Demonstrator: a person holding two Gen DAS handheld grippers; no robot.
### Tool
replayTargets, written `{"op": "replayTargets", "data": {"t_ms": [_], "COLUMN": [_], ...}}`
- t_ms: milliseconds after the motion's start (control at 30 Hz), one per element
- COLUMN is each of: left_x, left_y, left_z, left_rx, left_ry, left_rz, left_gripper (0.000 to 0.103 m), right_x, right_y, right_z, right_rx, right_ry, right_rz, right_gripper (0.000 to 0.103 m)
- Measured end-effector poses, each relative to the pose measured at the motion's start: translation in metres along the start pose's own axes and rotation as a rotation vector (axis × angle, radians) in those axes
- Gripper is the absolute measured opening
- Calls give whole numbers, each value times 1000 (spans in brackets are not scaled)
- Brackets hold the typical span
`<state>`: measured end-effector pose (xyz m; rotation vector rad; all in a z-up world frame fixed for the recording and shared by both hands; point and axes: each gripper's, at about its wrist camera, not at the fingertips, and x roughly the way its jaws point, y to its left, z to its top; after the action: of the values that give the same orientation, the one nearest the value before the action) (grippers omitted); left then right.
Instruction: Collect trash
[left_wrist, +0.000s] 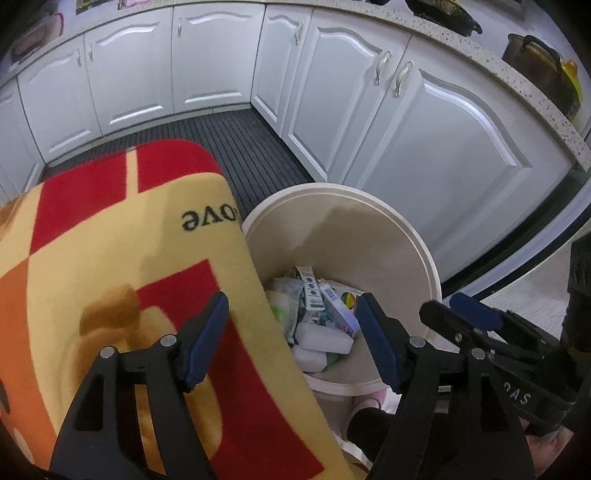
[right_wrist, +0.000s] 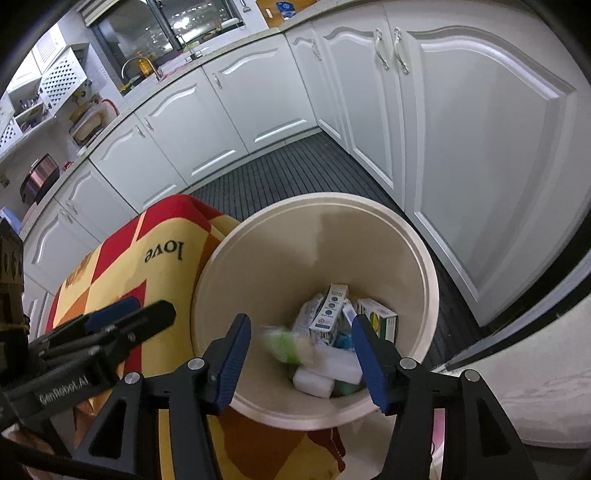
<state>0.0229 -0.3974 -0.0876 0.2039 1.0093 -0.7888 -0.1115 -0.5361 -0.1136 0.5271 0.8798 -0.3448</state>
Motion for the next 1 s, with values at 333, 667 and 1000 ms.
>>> {"op": "replayTargets", "data": {"t_ms": [333,667,1000], "left_x": [-41,-100,-158], "left_y": [4,16,22], "left_z": [-21,-44,-67], "left_rx": [42,15,-15], "left_ry": [-123,-257,-427], "left_rz": [140,162,187], "left_gripper": [71,71,84], "right_x": [-31,-67,-116], "right_y": [22,50,81], "right_z": [-16,-29,-42], "right_rx": [-58,-112,-159], "right_ry": [-79,-177,-317], "right_rz": [-24,-57,-67], "right_gripper": [69,76,88]}}
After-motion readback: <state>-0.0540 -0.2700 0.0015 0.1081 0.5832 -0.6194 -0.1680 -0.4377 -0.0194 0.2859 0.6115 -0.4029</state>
